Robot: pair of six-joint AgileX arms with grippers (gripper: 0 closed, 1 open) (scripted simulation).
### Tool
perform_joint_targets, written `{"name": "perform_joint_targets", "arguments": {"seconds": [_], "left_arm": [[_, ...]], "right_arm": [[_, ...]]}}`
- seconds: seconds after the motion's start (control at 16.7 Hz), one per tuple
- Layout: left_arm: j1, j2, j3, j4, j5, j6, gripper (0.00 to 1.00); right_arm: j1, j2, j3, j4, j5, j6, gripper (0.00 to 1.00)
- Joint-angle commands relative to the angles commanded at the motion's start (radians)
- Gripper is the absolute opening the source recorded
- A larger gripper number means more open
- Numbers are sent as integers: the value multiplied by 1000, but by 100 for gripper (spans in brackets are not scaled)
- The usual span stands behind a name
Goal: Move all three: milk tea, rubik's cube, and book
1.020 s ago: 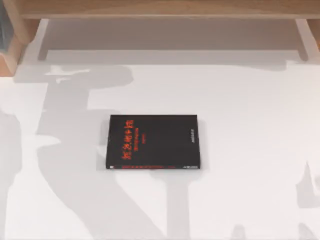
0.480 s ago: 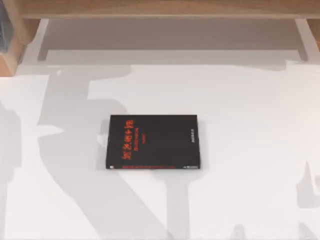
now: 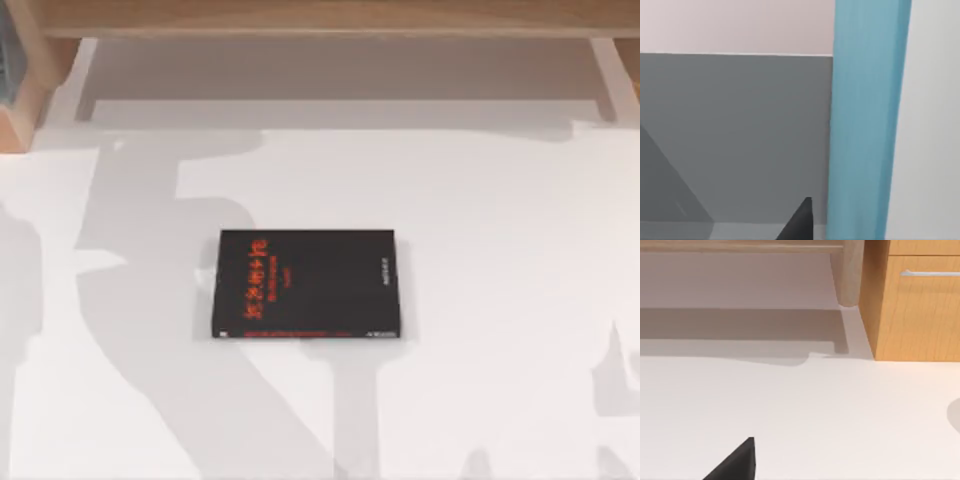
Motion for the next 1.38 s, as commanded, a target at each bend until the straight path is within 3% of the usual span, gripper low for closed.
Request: {"name": "perform_joint_targets", "arguments": {"seconds": [0.36,1.38], "left_arm": [[0,0,0,0,0,0,2],[11,-48,-28,-18,7,2,0]], "right_arm": [[0,0,0,0,0,0,100],[0,0,0,0,0,0,100]]}}
